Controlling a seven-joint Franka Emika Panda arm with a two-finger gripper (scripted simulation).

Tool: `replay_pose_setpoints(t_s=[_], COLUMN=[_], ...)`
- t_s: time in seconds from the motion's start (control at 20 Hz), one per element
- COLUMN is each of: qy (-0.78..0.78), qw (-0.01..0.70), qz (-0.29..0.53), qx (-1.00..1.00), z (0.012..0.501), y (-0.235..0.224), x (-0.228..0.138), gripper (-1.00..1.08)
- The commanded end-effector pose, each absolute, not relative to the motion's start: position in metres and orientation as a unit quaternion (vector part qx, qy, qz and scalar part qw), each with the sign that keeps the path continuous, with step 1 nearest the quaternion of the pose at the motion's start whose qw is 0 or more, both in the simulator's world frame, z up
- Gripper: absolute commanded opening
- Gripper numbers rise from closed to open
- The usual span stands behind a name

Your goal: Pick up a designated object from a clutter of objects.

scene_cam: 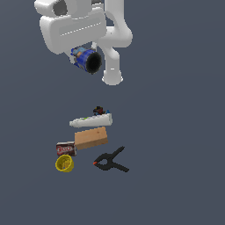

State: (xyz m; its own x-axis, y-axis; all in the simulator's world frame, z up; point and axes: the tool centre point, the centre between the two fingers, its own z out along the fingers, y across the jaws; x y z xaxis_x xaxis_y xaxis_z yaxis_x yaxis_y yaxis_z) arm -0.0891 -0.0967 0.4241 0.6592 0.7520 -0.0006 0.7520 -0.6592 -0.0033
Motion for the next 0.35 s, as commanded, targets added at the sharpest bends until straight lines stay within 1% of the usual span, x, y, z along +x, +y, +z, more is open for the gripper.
replay_pose_setpoints(t_s=[0.0,0.3], qy=[-0.413,-0.413], qw=[0.0,0.0], qz=[0.0,0.0], qx=[-0.911,-0.911], z=[0.4343,0.4404], y=[-0.1028,-0.1072], x=[-0.0895,-0.0889], gripper=[-1.0,-1.0])
